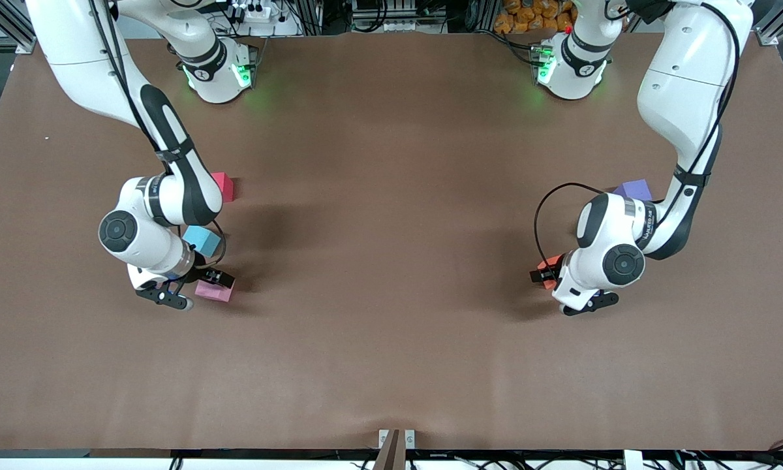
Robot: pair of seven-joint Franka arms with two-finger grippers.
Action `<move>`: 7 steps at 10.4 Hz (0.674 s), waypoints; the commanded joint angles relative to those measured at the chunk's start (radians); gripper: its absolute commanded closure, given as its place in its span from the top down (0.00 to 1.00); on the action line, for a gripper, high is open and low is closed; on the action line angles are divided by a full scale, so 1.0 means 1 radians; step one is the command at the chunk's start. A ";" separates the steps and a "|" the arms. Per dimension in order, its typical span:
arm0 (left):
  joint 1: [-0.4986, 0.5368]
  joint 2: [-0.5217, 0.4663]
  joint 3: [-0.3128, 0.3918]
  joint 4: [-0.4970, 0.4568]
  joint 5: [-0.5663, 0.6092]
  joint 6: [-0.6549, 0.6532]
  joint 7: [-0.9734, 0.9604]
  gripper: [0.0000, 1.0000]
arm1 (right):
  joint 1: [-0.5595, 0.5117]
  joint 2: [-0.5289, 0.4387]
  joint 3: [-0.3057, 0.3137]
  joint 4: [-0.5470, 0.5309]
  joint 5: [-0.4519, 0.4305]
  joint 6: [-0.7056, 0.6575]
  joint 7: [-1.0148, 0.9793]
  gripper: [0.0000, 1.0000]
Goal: Arrange blocks into number 1
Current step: 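Grasp the pink cube with the right gripper while the left gripper lifts orange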
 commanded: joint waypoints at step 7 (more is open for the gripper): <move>0.077 -0.138 0.001 0.010 0.248 -0.245 0.004 1.00 | 0.028 0.044 -0.026 0.044 0.014 0.001 0.013 0.60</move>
